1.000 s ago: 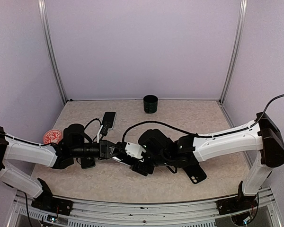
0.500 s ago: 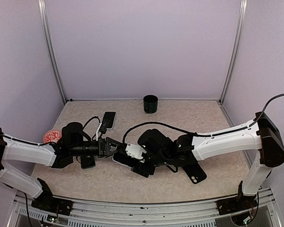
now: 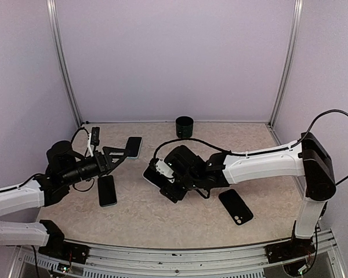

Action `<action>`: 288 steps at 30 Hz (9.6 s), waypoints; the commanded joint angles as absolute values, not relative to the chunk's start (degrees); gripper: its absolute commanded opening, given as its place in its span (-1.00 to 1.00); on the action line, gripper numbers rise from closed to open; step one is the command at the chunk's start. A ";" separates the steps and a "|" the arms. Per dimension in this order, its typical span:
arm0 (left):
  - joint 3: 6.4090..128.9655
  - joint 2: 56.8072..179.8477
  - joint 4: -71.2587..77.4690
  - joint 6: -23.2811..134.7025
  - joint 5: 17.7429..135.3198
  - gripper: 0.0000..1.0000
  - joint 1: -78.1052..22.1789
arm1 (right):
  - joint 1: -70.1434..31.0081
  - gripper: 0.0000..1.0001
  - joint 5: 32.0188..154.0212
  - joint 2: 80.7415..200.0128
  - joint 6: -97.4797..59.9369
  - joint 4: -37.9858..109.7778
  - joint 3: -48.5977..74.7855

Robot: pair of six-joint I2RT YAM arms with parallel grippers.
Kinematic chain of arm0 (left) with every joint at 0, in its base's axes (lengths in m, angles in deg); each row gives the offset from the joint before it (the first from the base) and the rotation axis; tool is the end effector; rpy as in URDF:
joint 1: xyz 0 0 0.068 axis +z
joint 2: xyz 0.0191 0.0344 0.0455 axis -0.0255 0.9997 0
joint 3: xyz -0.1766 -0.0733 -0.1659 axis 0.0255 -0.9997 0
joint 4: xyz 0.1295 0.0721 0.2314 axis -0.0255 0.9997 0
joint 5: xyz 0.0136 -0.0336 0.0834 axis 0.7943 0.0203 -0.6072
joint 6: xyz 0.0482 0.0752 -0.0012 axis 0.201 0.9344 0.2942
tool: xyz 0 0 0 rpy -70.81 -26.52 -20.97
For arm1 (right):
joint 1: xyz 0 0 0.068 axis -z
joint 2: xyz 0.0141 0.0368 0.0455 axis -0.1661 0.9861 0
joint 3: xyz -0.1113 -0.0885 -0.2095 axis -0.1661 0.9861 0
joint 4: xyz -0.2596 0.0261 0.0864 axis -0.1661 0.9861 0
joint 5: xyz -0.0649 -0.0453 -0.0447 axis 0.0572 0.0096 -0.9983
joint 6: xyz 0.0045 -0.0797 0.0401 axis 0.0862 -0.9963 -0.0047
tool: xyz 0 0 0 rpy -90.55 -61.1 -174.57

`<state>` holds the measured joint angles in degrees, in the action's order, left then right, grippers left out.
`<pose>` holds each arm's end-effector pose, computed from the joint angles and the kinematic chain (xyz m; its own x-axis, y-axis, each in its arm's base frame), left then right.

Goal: Put the phone into the phone case
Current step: Pass from the left arm to the right, then place the phone at the center of the board, then move the phone with the phone case to the center of the board, then move the phone to the center of the board, then press the phone case at the center of the board.

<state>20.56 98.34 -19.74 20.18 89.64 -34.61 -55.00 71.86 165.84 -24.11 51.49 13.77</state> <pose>0.2212 -0.1791 0.2207 -0.6495 -0.3908 -0.6523 0.4952 0.4336 -0.7528 0.2071 0.3925 0.1502 -0.3388 -0.6541 -0.6763 -0.8021 0.5766 -0.1558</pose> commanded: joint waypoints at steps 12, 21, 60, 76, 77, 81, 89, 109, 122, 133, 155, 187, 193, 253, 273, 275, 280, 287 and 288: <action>16.06 87.96 -9.37 20.69 85.08 0.58 -29.24 | -49.72 0.02 65.56 181.96 -8.11 54.40 -10.68; 15.27 87.05 -9.48 19.94 85.40 0.58 -29.02 | -45.78 -0.14 67.82 191.45 -0.33 51.32 -23.28; 11.69 84.16 -9.47 18.57 85.67 0.59 -28.65 | -40.56 0.39 63.95 206.99 15.01 42.25 -28.54; 11.18 83.92 -9.12 18.56 86.01 0.59 -27.26 | -39.62 0.74 65.06 207.28 15.92 42.62 -27.34; 11.17 83.96 -9.19 18.54 85.96 0.59 -27.22 | -39.53 0.75 65.14 207.30 16.10 42.62 -27.35; 11.23 83.96 -9.18 18.51 86.10 0.59 -27.00 | -39.21 0.75 65.63 207.39 16.76 42.84 -27.09; 11.59 83.58 -8.79 18.76 86.71 0.59 -26.45 | -39.55 0.81 69.77 200.00 11.39 39.74 -19.40; 11.56 85.66 -11.07 18.10 87.79 0.59 -25.90 | -40.54 0.65 79.80 188.85 -4.09 45.82 -2.51; 10.04 84.96 -11.83 17.24 87.98 0.59 -25.90 | -40.54 0.07 76.90 200.81 -10.47 51.24 -17.83; 9.33 84.06 -11.62 16.93 87.78 0.59 -25.90 | -40.33 0.07 72.55 205.72 -13.62 53.41 -27.31; 11.47 87.11 2.73 14.94 79.10 0.97 -26.02 | -39.58 0.63 70.05 200.84 -12.45 51.51 -22.34; 22.13 113.38 12.96 14.43 56.77 0.98 -25.72 | -45.37 0.99 98.41 167.21 1.84 32.53 15.03; 23.14 120.39 8.51 13.76 60.52 0.98 -28.12 | -45.37 0.99 96.56 161.92 2.08 35.89 17.69; 24.40 91.66 18.98 10.84 62.28 0.98 -38.29 | -41.69 0.96 71.26 144.83 5.82 59.21 38.20; 26.38 96.93 16.78 19.86 67.92 0.98 -36.09 | -41.69 -0.07 74.14 148.33 6.80 53.45 45.34; 25.93 96.59 16.65 19.73 67.92 0.98 -36.03 | -41.68 -0.19 73.94 149.38 6.19 53.45 44.81; 24.78 95.04 16.57 19.06 67.92 0.98 -35.83 | -41.68 -0.73 73.34 150.72 5.44 53.78 44.09; 23.60 95.01 14.53 17.93 69.49 0.98 -35.57 | -41.83 -1.00 74.64 149.89 3.58 53.41 44.00; 23.54 95.23 14.04 17.63 70.10 0.98 -35.57 | -42.08 -1.00 75.18 149.83 2.65 53.09 43.74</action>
<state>24.58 95.15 16.89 18.32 67.95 -36.03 -42.01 73.32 149.62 5.05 54.06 44.78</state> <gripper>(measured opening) 0.989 0.006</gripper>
